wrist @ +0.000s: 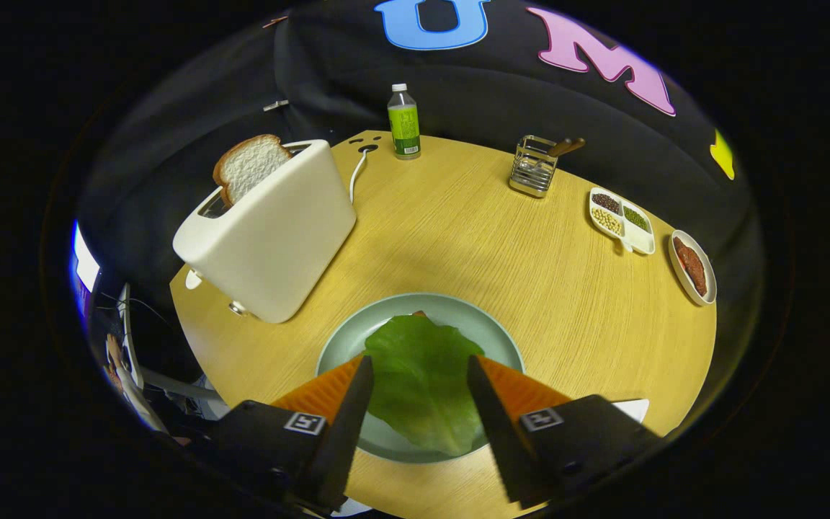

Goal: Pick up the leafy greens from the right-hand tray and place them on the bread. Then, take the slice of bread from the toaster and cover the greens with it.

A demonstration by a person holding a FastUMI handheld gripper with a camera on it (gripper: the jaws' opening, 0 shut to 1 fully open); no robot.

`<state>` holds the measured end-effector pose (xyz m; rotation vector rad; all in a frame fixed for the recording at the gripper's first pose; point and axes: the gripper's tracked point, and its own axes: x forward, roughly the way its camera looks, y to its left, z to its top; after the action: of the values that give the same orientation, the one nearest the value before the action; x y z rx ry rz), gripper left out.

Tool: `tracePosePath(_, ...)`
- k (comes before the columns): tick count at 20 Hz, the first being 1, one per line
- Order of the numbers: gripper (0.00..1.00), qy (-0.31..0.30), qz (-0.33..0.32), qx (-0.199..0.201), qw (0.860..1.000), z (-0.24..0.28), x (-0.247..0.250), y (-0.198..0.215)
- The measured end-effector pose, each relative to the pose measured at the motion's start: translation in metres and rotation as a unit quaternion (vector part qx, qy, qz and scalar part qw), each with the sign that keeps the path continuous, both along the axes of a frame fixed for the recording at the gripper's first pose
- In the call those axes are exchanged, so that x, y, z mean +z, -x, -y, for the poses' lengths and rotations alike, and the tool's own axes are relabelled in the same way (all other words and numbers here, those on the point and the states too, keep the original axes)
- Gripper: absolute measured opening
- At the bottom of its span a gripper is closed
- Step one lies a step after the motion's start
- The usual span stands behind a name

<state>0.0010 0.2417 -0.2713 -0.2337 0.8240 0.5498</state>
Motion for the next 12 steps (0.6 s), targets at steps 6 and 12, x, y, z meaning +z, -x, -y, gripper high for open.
tracePosePath(6,0.99,-0.016,0.048,0.012,0.999,-0.019,0.033,-0.007)
tracePosePath(12,0.99,-0.045,0.109,0.061,0.991,-0.08,0.096,-0.009)
